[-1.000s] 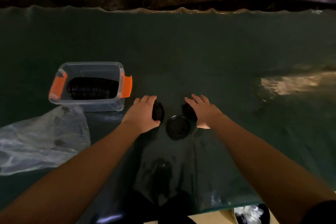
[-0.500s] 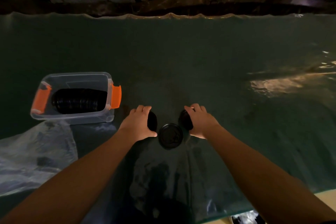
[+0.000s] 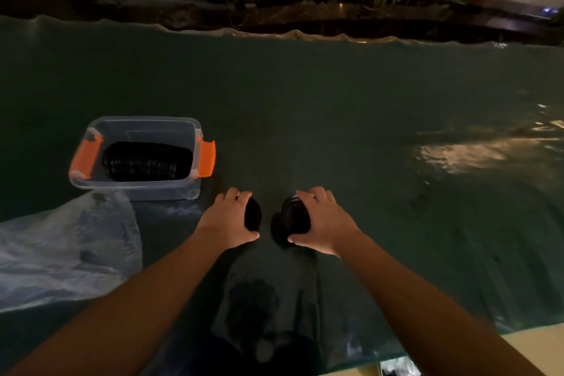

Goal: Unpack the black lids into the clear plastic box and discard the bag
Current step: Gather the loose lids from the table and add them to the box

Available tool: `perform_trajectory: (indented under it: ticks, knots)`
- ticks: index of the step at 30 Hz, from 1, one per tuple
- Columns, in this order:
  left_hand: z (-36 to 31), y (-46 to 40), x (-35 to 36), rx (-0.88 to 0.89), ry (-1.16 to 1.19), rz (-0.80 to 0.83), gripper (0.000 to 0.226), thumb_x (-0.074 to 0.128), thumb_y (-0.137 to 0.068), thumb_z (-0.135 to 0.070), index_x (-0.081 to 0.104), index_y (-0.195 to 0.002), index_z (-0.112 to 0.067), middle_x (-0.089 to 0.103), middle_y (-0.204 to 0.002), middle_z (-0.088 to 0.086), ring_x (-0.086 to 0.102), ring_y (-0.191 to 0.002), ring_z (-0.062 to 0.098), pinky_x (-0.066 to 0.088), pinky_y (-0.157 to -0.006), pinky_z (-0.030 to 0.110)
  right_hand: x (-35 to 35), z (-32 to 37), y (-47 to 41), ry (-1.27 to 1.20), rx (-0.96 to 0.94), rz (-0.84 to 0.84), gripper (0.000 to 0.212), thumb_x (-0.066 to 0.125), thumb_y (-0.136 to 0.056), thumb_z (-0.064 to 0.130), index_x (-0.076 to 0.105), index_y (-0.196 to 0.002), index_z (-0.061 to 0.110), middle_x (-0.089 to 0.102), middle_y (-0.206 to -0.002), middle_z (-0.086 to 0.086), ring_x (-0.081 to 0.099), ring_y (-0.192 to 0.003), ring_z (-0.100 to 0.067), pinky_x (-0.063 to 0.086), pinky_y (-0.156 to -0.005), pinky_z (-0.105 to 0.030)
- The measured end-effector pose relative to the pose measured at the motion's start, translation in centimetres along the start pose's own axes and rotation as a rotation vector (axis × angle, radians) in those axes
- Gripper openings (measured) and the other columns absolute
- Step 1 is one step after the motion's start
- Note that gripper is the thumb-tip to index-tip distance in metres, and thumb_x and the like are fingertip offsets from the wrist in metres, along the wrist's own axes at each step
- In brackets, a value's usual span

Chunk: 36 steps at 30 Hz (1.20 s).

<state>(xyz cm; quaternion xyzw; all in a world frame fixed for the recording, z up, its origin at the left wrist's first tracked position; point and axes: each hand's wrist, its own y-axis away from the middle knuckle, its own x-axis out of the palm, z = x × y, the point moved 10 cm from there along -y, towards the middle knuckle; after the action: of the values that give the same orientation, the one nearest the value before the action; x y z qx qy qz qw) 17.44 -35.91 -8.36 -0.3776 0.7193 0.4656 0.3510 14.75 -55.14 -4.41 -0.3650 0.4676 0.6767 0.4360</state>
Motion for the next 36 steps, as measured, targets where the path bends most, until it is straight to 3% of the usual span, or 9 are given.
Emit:
perform_trajectory:
  ticks: [8, 13, 19, 25, 30, 36]
  knots:
    - [0.8, 2.2, 0.5, -0.016, 0.056, -0.021, 0.117, 0.085, -0.064, -0.058, 0.020, -0.154, -0.022, 0.035, -0.149, 0.006, 0.035, -0.138, 0.032, 0.045, -0.106, 0.051, 2.8, 1.9, 0.1, 0.076, 0.026, 0.056, 0.104, 0.079, -0.068, 0.062, 0.029, -0.152, 0.026, 0.033, -0.145, 0.000, 0.036, -0.134, -0.024, 0.053, -0.096, -0.045]
    - [1.5, 3.2, 0.8, -0.043, 0.108, -0.027, 0.116, 0.088, -0.066, -0.047, 0.018, -0.155, -0.021, 0.034, -0.150, 0.007, 0.035, -0.139, 0.031, 0.044, -0.108, 0.051, 3.8, 2.2, 0.2, 0.106, 0.052, 0.074, 0.101, 0.080, -0.068, 0.060, 0.031, -0.150, 0.027, 0.032, -0.146, -0.001, 0.037, -0.133, -0.026, 0.053, -0.094, -0.045]
    - [1.5, 4.2, 1.8, -0.062, 0.225, -0.011, 0.127, 0.091, -0.058, -0.051, 0.016, -0.156, -0.020, 0.031, -0.151, 0.007, 0.032, -0.141, 0.031, 0.041, -0.111, 0.050, 4.9, 2.0, 0.3, 0.050, 0.126, 0.147, 0.114, 0.085, -0.070, 0.048, 0.014, -0.157, 0.031, 0.017, -0.161, -0.006, 0.026, -0.145, -0.033, 0.047, -0.103, -0.052]
    - [2.3, 5.5, 2.4, -0.071, 0.337, -0.033, 0.134, 0.094, -0.054, -0.047, 0.012, -0.157, -0.022, 0.030, -0.153, 0.007, 0.032, -0.142, 0.029, 0.038, -0.114, 0.049, 4.8, 2.4, 0.8, -0.016, 0.153, 0.125, 0.096, 0.079, -0.075, 0.032, 0.023, -0.154, 0.028, 0.034, -0.147, -0.006, 0.034, -0.137, -0.029, 0.052, -0.097, -0.049]
    - [3.0, 6.3, 2.3, -0.077, 0.350, -0.037, 0.135, 0.094, -0.055, -0.045, 0.009, -0.158, -0.021, 0.030, -0.155, 0.006, 0.031, -0.143, 0.029, 0.036, -0.115, 0.049, 3.7, 3.9, 1.0, -0.084, 0.153, 0.032, 0.098, 0.082, -0.073, 0.039, 0.026, -0.152, 0.030, 0.033, -0.145, -0.004, 0.035, -0.136, -0.028, 0.052, -0.098, -0.052]
    - [4.5, 7.3, 1.9, -0.084, 0.353, -0.069, 0.120, 0.090, -0.064, -0.035, 0.015, -0.157, -0.017, 0.033, -0.153, 0.009, 0.033, -0.141, 0.030, 0.037, -0.114, 0.047, 3.8, 8.6, 0.4, -0.067, 0.058, 0.009, 0.100, 0.084, -0.071, 0.045, 0.025, -0.151, 0.031, 0.035, -0.144, -0.002, 0.038, -0.134, -0.027, 0.053, -0.098, -0.050]
